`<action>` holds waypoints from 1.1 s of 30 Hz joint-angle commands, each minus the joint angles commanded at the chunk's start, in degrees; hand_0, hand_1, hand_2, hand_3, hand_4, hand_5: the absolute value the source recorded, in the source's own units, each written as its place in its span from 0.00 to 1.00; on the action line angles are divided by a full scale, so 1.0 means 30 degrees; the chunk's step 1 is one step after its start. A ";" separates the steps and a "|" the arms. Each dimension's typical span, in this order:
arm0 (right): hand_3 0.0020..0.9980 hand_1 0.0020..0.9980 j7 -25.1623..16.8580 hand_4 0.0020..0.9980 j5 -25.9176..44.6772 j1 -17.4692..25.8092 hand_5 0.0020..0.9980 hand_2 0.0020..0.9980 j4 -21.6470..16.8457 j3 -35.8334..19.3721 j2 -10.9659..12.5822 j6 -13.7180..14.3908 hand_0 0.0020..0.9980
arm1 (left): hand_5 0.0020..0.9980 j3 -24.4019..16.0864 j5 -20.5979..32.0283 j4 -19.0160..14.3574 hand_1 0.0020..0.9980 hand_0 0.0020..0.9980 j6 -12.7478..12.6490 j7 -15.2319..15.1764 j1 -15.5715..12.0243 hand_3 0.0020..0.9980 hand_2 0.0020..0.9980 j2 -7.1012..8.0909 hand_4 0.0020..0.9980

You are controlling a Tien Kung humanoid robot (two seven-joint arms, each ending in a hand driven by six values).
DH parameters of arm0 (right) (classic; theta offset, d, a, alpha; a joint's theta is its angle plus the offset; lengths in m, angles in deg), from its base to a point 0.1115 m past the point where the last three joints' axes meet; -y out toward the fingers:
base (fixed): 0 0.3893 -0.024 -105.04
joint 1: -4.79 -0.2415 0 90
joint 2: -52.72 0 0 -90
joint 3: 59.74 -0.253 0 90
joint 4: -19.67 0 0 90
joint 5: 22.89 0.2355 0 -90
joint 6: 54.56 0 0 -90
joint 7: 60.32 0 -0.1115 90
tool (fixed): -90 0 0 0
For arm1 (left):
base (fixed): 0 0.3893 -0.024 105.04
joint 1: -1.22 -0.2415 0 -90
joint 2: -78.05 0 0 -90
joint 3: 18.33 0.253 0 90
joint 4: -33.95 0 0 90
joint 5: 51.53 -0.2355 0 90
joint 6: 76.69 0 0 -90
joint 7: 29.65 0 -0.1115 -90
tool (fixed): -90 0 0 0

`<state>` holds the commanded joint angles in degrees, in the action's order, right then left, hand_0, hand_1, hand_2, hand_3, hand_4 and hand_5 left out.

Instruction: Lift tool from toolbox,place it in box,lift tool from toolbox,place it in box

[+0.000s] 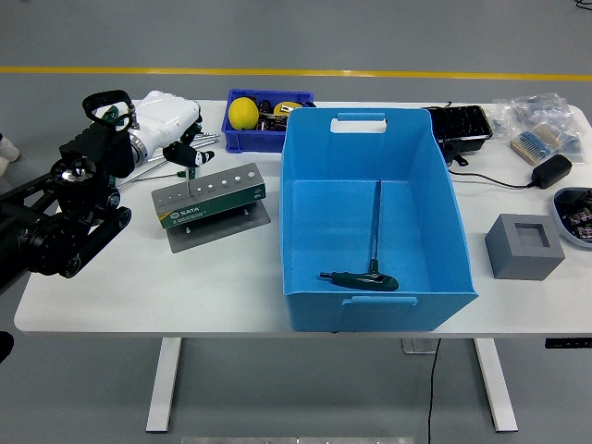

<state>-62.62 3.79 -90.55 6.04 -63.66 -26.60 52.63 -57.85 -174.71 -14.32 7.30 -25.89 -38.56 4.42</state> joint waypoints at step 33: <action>0.58 0.64 0.0026 0.80 -0.0151 -0.0051 0.74 0.72 -0.0010 -0.0106 0.0061 0.0028 0.68 | 0.47 0.1664 0.3862 -0.8662 0.00 0.13 0.0755 0.0051 -0.0344 0.08 0.05 -0.0190 0.71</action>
<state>-62.54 3.34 -90.70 6.01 -63.97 -26.41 52.72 -52.86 -163.12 -40.30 9.56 -25.74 -39.59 3.85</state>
